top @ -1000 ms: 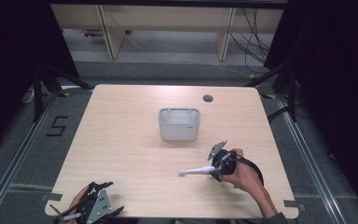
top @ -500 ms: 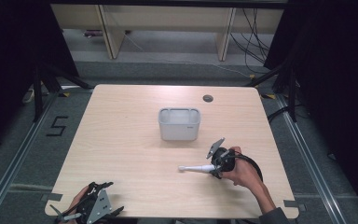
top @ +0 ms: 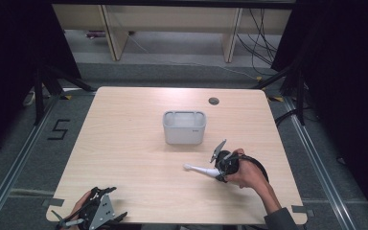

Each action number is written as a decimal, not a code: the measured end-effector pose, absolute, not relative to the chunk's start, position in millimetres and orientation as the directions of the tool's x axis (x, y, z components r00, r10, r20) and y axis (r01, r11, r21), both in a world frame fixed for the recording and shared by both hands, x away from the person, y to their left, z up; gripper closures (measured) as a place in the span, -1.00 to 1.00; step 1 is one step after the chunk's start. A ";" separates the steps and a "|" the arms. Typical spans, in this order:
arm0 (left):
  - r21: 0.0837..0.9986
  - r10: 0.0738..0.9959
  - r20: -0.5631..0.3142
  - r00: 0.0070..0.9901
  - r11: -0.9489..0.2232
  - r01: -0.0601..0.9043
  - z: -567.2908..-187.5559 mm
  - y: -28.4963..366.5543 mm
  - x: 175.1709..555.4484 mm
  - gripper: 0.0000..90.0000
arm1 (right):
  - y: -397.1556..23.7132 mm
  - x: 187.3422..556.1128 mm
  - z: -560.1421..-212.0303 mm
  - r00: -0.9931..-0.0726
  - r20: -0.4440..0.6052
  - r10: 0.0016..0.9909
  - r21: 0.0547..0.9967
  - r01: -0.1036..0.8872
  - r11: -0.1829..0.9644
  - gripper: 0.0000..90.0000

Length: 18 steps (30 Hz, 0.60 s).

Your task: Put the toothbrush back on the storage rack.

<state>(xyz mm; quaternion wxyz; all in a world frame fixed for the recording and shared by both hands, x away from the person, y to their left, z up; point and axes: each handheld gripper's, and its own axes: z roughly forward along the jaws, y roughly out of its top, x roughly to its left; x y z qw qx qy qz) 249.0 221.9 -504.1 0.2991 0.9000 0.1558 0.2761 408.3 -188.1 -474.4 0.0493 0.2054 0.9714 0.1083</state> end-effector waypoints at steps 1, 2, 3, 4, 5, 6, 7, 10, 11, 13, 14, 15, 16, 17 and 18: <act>0.634 0.457 0.418 0.785 -0.766 0.109 -505.7 220.9 248.6 -0.65 | -187.6 410.2 -474.1 -0.912 -0.036 0.409 0.222 0.392 0.893 0.41; 0.634 0.457 0.418 0.785 -0.766 0.109 -505.7 220.9 248.6 -0.65 | -187.6 410.2 -474.1 -0.912 -0.036 0.409 0.222 0.392 0.893 0.41; 0.632 0.456 0.415 0.787 -0.767 0.110 -505.4 221.1 248.7 -0.65 | -187.3 411.0 -474.3 -0.912 -0.029 0.409 0.221 0.393 0.892 0.42; 0.632 0.455 0.414 0.788 -0.767 0.111 -505.3 221.2 248.8 -0.65 | -186.5 411.2 -474.1 -0.908 -0.027 0.419 0.212 0.404 0.890 0.43; 0.630 0.454 0.412 0.790 -0.768 0.112 -505.1 221.4 248.9 -0.65 | -185.4 413.0 -473.4 -0.907 -0.010 0.422 0.197 0.412 0.890 0.44; 0.631 0.447 0.403 0.798 -0.768 0.112 -505.1 221.6 249.1 -0.65 | -185.3 415.7 -474.0 -0.913 -0.018 0.407 0.195 0.396 0.897 0.44; 0.635 0.462 0.412 0.786 -0.764 0.115 -506.2 220.7 249.3 -0.65 | -184.4 416.2 -473.6 -0.910 -0.011 0.415 0.183 0.407 0.895 0.45; 0.636 0.460 0.409 0.788 -0.763 0.115 -505.9 220.7 249.1 -0.65 | -183.3 419.8 -473.2 -0.910 -0.004 0.414 0.150 0.409 0.900 0.46; 0.642 0.467 0.417 0.780 -0.758 0.111 -506.8 220.3 248.8 -0.65 | -182.2 420.7 -473.3 -0.913 -0.002 0.408 0.147 0.403 0.903 0.46; 0.628 0.448 0.406 0.796 -0.770 0.113 -504.9 221.4 248.9 -0.65 | -179.5 420.7 -472.9 -0.906 0.013 0.423 0.130 0.421 0.898 0.46; 0.628 0.448 0.406 0.796 -0.770 0.113 -504.9 221.4 248.9 -0.65 | -179.5 420.7 -472.9 -0.906 0.013 0.423 0.130 0.421 0.898 0.46; 0.636 0.460 0.409 0.788 -0.763 0.115 -506.0 220.7 249.1 -0.65 | -178.3 422.2 -472.9 -0.909 -0.004 0.417 0.090 0.415 0.905 0.46; 0.636 0.460 0.409 0.788 -0.763 0.115 -506.0 220.7 249.1 -0.65 | -178.3 422.2 -472.9 -0.909 -0.004 0.417 0.090 0.415 0.905 0.46; 0.636 0.460 0.408 0.789 -0.763 0.116 -506.1 220.6 249.0 -0.65 | -176.7 421.1 -473.2 -0.901 -0.009 0.433 0.078 0.431 0.899 0.47; 0.635 0.460 0.407 0.789 -0.763 0.116 -506.1 220.6 248.9 -0.65 | -176.2 422.4 -473.3 -0.908 -0.007 0.419 0.071 0.418 0.906 0.47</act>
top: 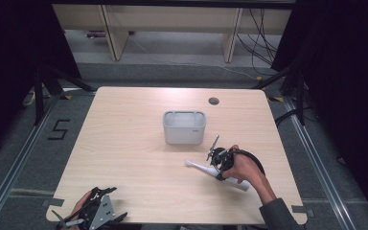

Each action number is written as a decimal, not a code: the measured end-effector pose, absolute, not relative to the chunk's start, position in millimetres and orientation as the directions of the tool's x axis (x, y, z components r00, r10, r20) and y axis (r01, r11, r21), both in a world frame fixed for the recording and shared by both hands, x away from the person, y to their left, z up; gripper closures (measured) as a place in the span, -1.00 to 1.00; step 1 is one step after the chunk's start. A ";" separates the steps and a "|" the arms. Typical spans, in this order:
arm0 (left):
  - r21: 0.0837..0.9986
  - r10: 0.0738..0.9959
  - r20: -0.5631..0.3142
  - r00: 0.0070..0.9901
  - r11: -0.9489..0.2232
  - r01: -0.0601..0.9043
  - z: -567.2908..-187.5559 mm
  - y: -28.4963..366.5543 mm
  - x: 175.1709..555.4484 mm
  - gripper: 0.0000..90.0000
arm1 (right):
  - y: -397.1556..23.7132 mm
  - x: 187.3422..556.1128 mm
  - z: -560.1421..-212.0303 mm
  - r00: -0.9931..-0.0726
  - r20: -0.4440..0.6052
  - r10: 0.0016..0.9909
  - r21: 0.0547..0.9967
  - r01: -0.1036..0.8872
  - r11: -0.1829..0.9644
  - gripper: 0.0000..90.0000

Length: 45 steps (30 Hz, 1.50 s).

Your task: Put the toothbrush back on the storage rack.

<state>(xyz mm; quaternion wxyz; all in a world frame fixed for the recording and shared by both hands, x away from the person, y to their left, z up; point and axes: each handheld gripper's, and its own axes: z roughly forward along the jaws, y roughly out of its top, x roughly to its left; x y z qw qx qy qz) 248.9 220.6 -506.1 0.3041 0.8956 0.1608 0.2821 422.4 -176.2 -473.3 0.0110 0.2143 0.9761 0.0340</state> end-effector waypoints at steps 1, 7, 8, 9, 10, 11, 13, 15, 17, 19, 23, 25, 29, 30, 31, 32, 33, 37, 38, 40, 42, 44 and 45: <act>0.638 0.463 0.413 0.784 -0.761 0.113 -506.8 220.3 248.8 -0.65 | -174.4 422.0 -472.9 -0.905 -0.016 0.426 0.058 0.424 0.904 0.47; 0.642 0.468 0.419 0.778 -0.759 0.110 -506.8 220.2 248.8 -0.65 | -170.6 422.7 -473.6 -0.916 -0.030 0.399 0.032 0.398 0.917 0.47; 0.641 0.466 0.417 0.780 -0.759 0.111 -506.6 220.3 248.8 -0.65 | -169.6 421.4 -473.4 -0.909 -0.033 0.416 0.025 0.415 0.909 0.47; 0.639 0.464 0.413 0.784 -0.760 0.113 -506.4 220.4 248.9 -0.65 | -168.9 421.3 -473.7 -0.911 -0.030 0.412 0.022 0.412 0.911 0.47; 0.639 0.464 0.413 0.784 -0.760 0.113 -506.4 220.4 248.9 -0.65 | -168.9 421.3 -473.7 -0.911 -0.030 0.412 0.022 0.412 0.911 0.47; 0.636 0.460 0.409 0.789 -0.763 0.116 -506.0 220.5 248.9 -0.65 | -168.4 421.5 -473.5 -0.913 -0.030 0.408 0.021 0.407 0.913 0.48; 0.640 0.465 0.420 0.779 -0.761 0.109 -506.5 220.1 248.7 -0.65 | -167.1 421.6 -473.3 -0.916 -0.047 0.400 0.010 0.399 0.917 0.48; 0.633 0.456 0.417 0.786 -0.767 0.109 -505.0 221.1 248.6 -0.65 | -166.0 419.8 -473.1 -0.907 -0.054 0.417 0.012 0.417 0.909 0.48; 0.633 0.457 0.417 0.786 -0.766 0.110 -504.9 221.2 248.6 -0.65 | -166.2 421.0 -473.5 -0.915 -0.052 0.401 0.012 0.401 0.916 0.48; 0.633 0.456 0.417 0.786 -0.767 0.109 -505.1 221.1 248.6 -0.65 | -166.3 419.7 -473.1 -0.908 -0.052 0.416 0.016 0.415 0.909 0.48; 0.633 0.456 0.418 0.786 -0.767 0.109 -504.9 221.1 248.5 -0.65 | -168.2 422.0 -473.7 -0.912 -0.034 0.410 0.022 0.409 0.912 0.48; 0.633 0.456 0.416 0.787 -0.767 0.110 -504.7 221.4 248.7 -0.65 | -168.2 421.8 -473.6 -0.905 -0.036 0.423 0.025 0.422 0.906 0.48; 0.633 0.455 0.413 0.789 -0.766 0.110 -504.7 221.4 248.8 -0.65 | -169.5 419.5 -472.5 -0.897 -0.047 0.439 0.031 0.438 0.899 0.48; 0.633 0.455 0.413 0.789 -0.766 0.110 -504.7 221.4 248.8 -0.65 | -171.1 419.7 -471.2 -0.898 -0.048 0.437 0.041 0.435 0.899 0.48; 0.632 0.451 0.407 0.794 -0.767 0.111 -504.3 221.7 248.9 -0.65 | -171.5 417.9 -468.7 -0.886 -0.047 0.462 0.059 0.459 0.887 0.49; 0.632 0.451 0.407 0.794 -0.767 0.111 -504.3 221.7 248.9 -0.65 | -172.4 417.2 -467.4 -0.878 -0.027 0.479 0.080 0.475 0.876 0.49; 0.634 0.451 0.407 0.795 -0.766 0.110 -504.2 221.9 248.8 -0.65 | -174.5 417.4 -465.8 -0.878 -0.030 0.477 0.087 0.473 0.877 0.49; 0.624 0.445 0.401 0.801 -0.772 0.116 -503.5 222.2 248.9 -0.65 | -182.2 415.7 -458.3 -0.890 -0.038 0.455 0.148 0.445 0.883 0.49; 0.624 0.445 0.401 0.801 -0.772 0.116 -503.5 222.2 248.9 -0.65 | -184.2 414.4 -455.4 -0.887 -0.035 0.461 0.159 0.451 0.878 0.49; 0.625 0.447 0.404 0.798 -0.772 0.116 -503.8 222.0 248.8 -0.65 | -186.2 413.5 -452.5 -0.885 -0.042 0.463 0.172 0.450 0.876 0.49; 0.626 0.447 0.404 0.798 -0.772 0.115 -503.8 222.0 248.8 -0.65 | -190.5 410.4 -445.0 -0.880 -0.048 0.472 0.213 0.452 0.866 0.49; 0.625 0.446 0.404 0.799 -0.772 0.115 -503.8 222.0 249.0 -0.65 | -194.8 406.6 -438.6 -0.866 -0.070 0.496 0.271 0.462 0.845 0.49; 0.625 0.446 0.404 0.799 -0.772 0.116 -504.0 222.0 249.0 -0.65 | -197.1 404.7 -435.3 -0.862 -0.070 0.502 0.285 0.465 0.838 0.49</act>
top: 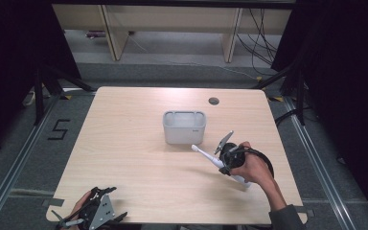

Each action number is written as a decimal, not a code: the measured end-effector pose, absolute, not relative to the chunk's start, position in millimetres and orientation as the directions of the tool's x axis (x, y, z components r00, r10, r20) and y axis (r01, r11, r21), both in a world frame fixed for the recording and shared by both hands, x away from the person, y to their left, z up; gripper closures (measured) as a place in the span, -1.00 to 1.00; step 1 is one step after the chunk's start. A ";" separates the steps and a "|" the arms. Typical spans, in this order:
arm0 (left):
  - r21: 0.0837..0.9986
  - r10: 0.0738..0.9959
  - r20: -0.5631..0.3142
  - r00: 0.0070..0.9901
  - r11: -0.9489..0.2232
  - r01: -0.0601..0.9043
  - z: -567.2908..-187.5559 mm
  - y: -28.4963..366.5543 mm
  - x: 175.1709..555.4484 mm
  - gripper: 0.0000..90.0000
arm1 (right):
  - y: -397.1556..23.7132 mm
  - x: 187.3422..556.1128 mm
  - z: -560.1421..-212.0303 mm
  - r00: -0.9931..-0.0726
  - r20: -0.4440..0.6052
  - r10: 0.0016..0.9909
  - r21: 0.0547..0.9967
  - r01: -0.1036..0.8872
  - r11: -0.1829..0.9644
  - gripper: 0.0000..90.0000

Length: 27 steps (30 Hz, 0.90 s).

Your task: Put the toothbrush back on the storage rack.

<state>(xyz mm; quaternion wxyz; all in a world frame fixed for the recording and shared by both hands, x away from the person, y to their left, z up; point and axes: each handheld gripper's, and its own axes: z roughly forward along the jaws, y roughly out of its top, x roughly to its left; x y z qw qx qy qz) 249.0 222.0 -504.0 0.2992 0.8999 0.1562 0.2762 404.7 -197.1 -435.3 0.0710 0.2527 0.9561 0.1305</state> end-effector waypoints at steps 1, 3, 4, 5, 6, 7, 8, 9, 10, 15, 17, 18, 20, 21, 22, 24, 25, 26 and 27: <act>0.625 0.446 0.404 0.799 -0.772 0.115 -504.1 221.8 248.9 -0.65 | -199.0 402.8 -432.6 -0.859 -0.073 0.506 0.308 0.463 0.831 0.49; 0.632 0.455 0.416 0.787 -0.767 0.109 -505.3 221.1 248.6 -0.65 | -204.0 401.8 -427.1 -0.858 -0.078 0.507 0.356 0.451 0.818 0.49; 0.632 0.455 0.415 0.787 -0.767 0.110 -505.4 221.0 248.7 -0.65 | -206.2 401.0 -424.3 -0.854 -0.075 0.515 0.385 0.452 0.805 0.49; 0.632 0.455 0.414 0.788 -0.767 0.111 -505.5 221.1 248.8 -0.65 | -208.1 400.4 -421.8 -0.848 -0.074 0.525 0.410 0.454 0.791 0.49; 0.633 0.458 0.410 0.789 -0.765 0.115 -505.7 220.9 249.3 -0.65 | -211.4 400.6 -417.9 -0.842 -0.077 0.534 0.455 0.447 0.770 0.49; 0.634 0.459 0.408 0.789 -0.764 0.116 -506.0 220.8 249.4 -0.65 | -211.4 400.6 -417.9 -0.842 -0.077 0.534 0.455 0.447 0.770 0.49; 0.642 0.468 0.418 0.778 -0.758 0.112 -506.9 220.3 248.9 -0.65 | -213.7 401.6 -415.1 -0.839 -0.078 0.538 0.488 0.439 0.755 0.49; 0.642 0.468 0.418 0.778 -0.758 0.112 -506.9 220.3 248.9 -0.65 | -213.7 401.6 -415.1 -0.839 -0.078 0.538 0.488 0.439 0.755 0.49; 0.629 0.452 0.409 0.793 -0.769 0.113 -504.8 221.5 249.0 -0.65 | -215.4 400.9 -412.6 -0.826 -0.062 0.560 0.521 0.452 0.724 0.49; 0.632 0.454 0.415 0.788 -0.767 0.109 -505.2 221.1 248.8 -0.65 | -214.5 400.7 -409.8 -0.811 -0.058 0.581 0.567 0.453 0.689 0.49; 0.632 0.454 0.414 0.789 -0.767 0.110 -504.8 221.2 248.8 -0.65 | -213.9 401.7 -408.2 -0.820 -0.071 0.569 0.579 0.431 0.693 0.49; 0.631 0.454 0.415 0.788 -0.768 0.110 -504.8 221.1 248.9 -0.65 | -212.5 402.3 -407.9 -0.821 -0.073 0.566 0.600 0.417 0.683 0.49; 0.631 0.453 0.416 0.789 -0.768 0.108 -505.0 220.9 249.0 -0.65 | -211.2 403.1 -407.5 -0.821 -0.063 0.567 0.620 0.413 0.667 0.49; 0.631 0.453 0.416 0.789 -0.768 0.108 -505.0 220.9 249.0 -0.66 | -211.2 403.1 -407.5 -0.821 -0.063 0.567 0.620 0.413 0.667 0.49; 0.632 0.453 0.413 0.790 -0.768 0.110 -505.1 221.2 249.0 -0.65 | -211.5 404.7 -407.1 -0.819 -0.060 0.571 0.658 0.397 0.639 0.49; 0.636 0.461 0.408 0.788 -0.763 0.117 -505.6 221.2 249.7 -0.65 | -211.6 405.1 -405.2 -0.814 -0.036 0.580 0.661 0.416 0.625 0.49; 0.640 0.467 0.416 0.780 -0.760 0.113 -506.1 220.9 249.3 -0.65 | -211.5 406.5 -405.3 -0.810 -0.028 0.586 0.678 0.416 0.606 0.49; 0.631 0.449 0.406 0.796 -0.768 0.111 -503.8 221.6 249.1 -0.65 | -211.3 408.4 -404.2 -0.800 -0.019 0.600 0.702 0.416 0.578 0.49; 0.631 0.449 0.406 0.796 -0.768 0.111 -503.8 221.6 249.1 -0.65 | -211.3 408.4 -404.2 -0.800 -0.019 0.600 0.702 0.416 0.578 0.49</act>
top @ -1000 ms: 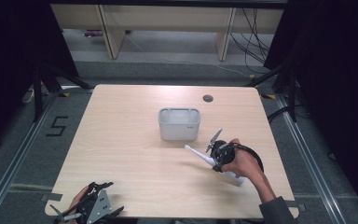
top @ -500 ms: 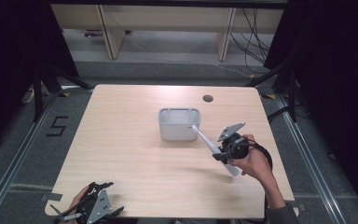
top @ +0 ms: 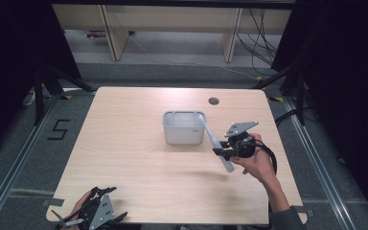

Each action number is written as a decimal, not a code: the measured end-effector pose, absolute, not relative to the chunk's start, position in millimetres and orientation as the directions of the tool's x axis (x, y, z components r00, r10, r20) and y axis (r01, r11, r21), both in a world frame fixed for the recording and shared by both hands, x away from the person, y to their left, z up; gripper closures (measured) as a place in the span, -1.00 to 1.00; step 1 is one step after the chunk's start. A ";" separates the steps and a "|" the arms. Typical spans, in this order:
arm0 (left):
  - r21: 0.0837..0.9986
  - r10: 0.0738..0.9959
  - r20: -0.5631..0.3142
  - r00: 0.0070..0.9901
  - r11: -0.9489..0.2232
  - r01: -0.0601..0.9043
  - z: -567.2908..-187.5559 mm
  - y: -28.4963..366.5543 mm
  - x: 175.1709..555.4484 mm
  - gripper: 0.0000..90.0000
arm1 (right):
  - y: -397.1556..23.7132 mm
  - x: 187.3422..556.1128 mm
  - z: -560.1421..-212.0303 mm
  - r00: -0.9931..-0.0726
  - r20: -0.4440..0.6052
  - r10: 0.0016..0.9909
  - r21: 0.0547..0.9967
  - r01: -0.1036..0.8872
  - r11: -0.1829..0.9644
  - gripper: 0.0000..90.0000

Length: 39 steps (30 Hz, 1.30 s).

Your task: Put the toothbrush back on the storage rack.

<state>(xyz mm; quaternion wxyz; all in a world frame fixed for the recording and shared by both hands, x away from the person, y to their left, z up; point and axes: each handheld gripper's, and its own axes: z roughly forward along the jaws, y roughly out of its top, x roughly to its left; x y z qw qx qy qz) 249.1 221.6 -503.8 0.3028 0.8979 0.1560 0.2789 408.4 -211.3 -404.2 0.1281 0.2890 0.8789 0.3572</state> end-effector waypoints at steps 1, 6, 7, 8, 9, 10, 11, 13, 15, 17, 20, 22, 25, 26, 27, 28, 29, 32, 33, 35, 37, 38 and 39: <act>0.633 0.448 0.403 0.798 -0.766 0.110 -504.0 221.7 249.2 -0.65 | -210.3 410.3 -402.2 -0.801 -0.004 0.598 0.721 0.412 0.557 0.49; 0.630 0.455 0.412 0.789 -0.768 0.113 -504.7 221.7 249.0 -0.65 | -206.1 415.3 -399.6 -0.807 -0.005 0.591 0.749 0.389 0.537 0.49; 0.635 0.460 0.415 0.785 -0.764 0.112 -504.7 221.4 248.9 -0.65 | -203.1 417.3 -398.1 -0.806 -0.012 0.592 0.758 0.379 0.531 0.49; 0.637 0.451 0.404 0.796 -0.763 0.109 -504.2 221.8 249.2 -0.65 | -203.1 417.3 -398.1 -0.806 -0.012 0.592 0.758 0.379 0.531 0.49; 0.640 0.452 0.405 0.794 -0.761 0.107 -504.4 221.8 249.1 -0.65 | -200.1 419.9 -397.2 -0.813 -0.012 0.583 0.771 0.364 0.523 0.49; 0.650 0.463 0.403 0.789 -0.752 0.110 -505.2 221.5 249.0 -0.65 | -200.1 419.9 -397.2 -0.813 -0.012 0.583 0.771 0.364 0.523 0.49; 0.635 0.460 0.415 0.785 -0.764 0.113 -505.0 221.5 249.0 -0.65 | -196.5 419.4 -395.8 -0.800 0.013 0.600 0.773 0.389 0.501 0.49; 0.635 0.457 0.409 0.790 -0.764 0.113 -504.9 221.5 249.1 -0.65 | -195.6 422.6 -395.6 -0.813 -0.004 0.582 0.782 0.360 0.508 0.49; 0.632 0.453 0.411 0.791 -0.767 0.110 -504.8 221.2 248.9 -0.65 | -192.7 424.3 -394.7 -0.808 0.001 0.589 0.792 0.360 0.492 0.49; 0.631 0.451 0.411 0.792 -0.768 0.109 -504.6 221.2 249.1 -0.65 | -190.5 426.7 -393.4 -0.812 -0.012 0.584 0.802 0.341 0.490 0.49; 0.635 0.457 0.412 0.789 -0.764 0.111 -505.1 221.2 248.1 -0.65 | -185.3 429.8 -393.8 -0.809 0.009 0.588 0.817 0.345 0.462 0.49; 0.634 0.455 0.411 0.790 -0.766 0.111 -504.9 221.5 248.7 -0.65 | -183.4 432.3 -391.8 -0.810 0.014 0.587 0.824 0.342 0.452 0.49; 0.633 0.454 0.416 0.788 -0.767 0.108 -505.0 221.0 248.7 -0.65 | -180.5 434.4 -388.3 -0.809 0.008 0.587 0.833 0.331 0.444 0.49; 0.631 0.451 0.416 0.790 -0.768 0.106 -505.0 220.9 248.8 -0.65 | -178.6 433.5 -387.1 -0.801 0.016 0.598 0.836 0.339 0.432 0.49; 0.627 0.446 0.411 0.795 -0.772 0.109 -504.4 221.1 248.8 -0.65 | -178.4 435.5 -385.4 -0.810 0.006 0.586 0.838 0.325 0.439 0.49; 0.627 0.447 0.410 0.795 -0.771 0.110 -504.3 221.2 248.7 -0.65 | -177.2 436.0 -384.6 -0.807 0.003 0.590 0.844 0.319 0.431 0.49; 0.634 0.457 0.417 0.786 -0.766 0.108 -505.2 221.0 248.5 -0.65 | -175.4 437.6 -383.1 -0.811 0.009 0.585 0.851 0.314 0.422 0.49; 0.637 0.450 0.406 0.796 -0.763 0.107 -504.8 221.7 248.9 -0.65 | -173.5 438.2 -381.8 -0.806 0.007 0.592 0.854 0.313 0.416 0.49; 0.634 0.448 0.407 0.796 -0.766 0.106 -504.6 221.6 249.0 -0.66 | -172.0 438.8 -379.9 -0.801 0.009 0.598 0.858 0.314 0.407 0.49; 0.633 0.452 0.415 0.790 -0.767 0.107 -504.8 221.2 248.8 -0.65 | -171.4 440.5 -379.5 -0.801 0.004 0.598 0.865 0.302 0.400 0.49; 0.632 0.451 0.413 0.791 -0.768 0.108 -504.9 221.1 248.4 -0.65 | -169.2 441.2 -378.0 -0.800 0.032 0.600 0.868 0.320 0.381 0.49; 0.631 0.451 0.412 0.792 -0.768 0.109 -505.0 221.1 248.5 -0.65 | -168.4 442.1 -377.1 -0.799 0.025 0.601 0.872 0.312 0.378 0.49; 0.633 0.455 0.415 0.788 -0.766 0.109 -505.6 220.9 248.6 -0.65 | -165.7 443.6 -376.2 -0.801 0.032 0.597 0.879 0.306 0.365 0.49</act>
